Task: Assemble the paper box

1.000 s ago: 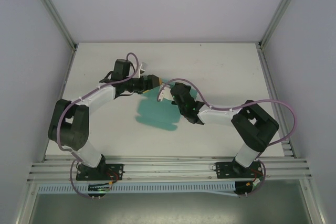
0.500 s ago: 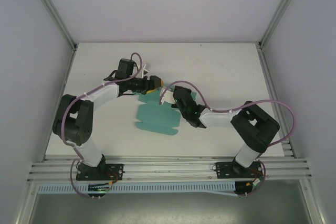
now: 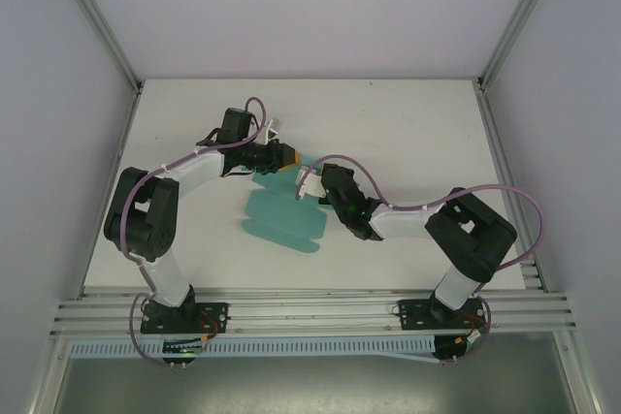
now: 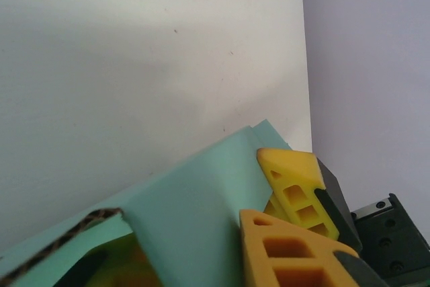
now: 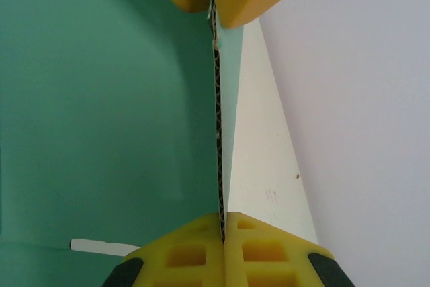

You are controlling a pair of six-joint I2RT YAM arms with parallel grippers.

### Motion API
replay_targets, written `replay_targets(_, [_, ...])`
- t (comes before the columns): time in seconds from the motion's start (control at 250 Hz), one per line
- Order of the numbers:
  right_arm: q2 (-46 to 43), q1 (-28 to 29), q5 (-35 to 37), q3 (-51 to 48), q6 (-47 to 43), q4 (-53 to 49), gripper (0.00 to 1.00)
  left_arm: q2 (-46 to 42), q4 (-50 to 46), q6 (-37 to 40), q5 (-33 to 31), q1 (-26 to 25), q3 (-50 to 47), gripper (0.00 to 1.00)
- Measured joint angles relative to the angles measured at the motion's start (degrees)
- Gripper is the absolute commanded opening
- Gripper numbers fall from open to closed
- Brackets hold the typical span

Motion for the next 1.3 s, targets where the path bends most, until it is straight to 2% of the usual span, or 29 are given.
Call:
replay_targets(0.068, [0.0, 0.0, 0.0, 0.0, -0.3, 0.1, 0.00, 0.0, 0.0, -0.1, -0.1, 0.0, 0.0, 0.34])
replay_targets(0.1, [0.0, 0.1, 0.2, 0.0, -0.5, 0.2, 0.00, 0.0, -0.1, 0.0, -0.3, 0.0, 0.0, 0.41])
replay_targets(0.208, [0.0, 0.2, 0.9, 0.0, -0.9, 0.8, 0.00, -0.5, -0.9, 1.2, -1.8, 0.0, -0.3, 0.83])
replay_targets(0.232, [0.0, 0.2, 1.2, 0.0, -1.0, 0.9, 0.00, -0.9, -1.2, 1.8, -2.2, -0.1, -0.5, 0.96])
replay_targets(0.244, [0.0, 0.2, 1.2, 0.0, -1.1, 0.9, 0.00, -1.1, -1.4, 1.8, -2.5, -0.1, -0.6, 0.98])
replay_targets(0.484, [-2.9, -0.2, 1.5, -2.5, -0.9, 0.9, 0.00, -14.0, -3.6, 6.4, -10.2, 1.4, -6.9, 0.98])
replay_targets(0.636, [-5.1, -1.2, 1.2, -4.1, -0.2, 0.9, 0.00, -20.6, -3.8, 6.7, -15.0, 9.0, -13.9, 0.98])
replay_targets(0.719, [-5.4, -1.9, 1.0, -4.4, 0.2, 0.9, 0.00, -20.7, -4.2, 6.7, -18.4, 11.8, -17.3, 0.99])
replay_targets(0.923, [-6.5, -3.1, -0.4, -4.5, 2.4, 0.1, 0.00, -19.9, -4.4, 6.5, -22.2, 11.6, -22.5, 0.99])
replay_targets(1.155, [-9.9, -3.7, -2.9, -4.5, 5.2, -0.6, 0.00, -16.4, 1.4, 6.8, -21.4, 11.6, -23.7, 0.98])
replay_targets(1.299, [-10.4, -3.7, -4.2, -4.5, 6.5, -1.8, 0.00, -15.4, 5.3, 7.8, -17.9, 11.6, -23.8, 0.98])
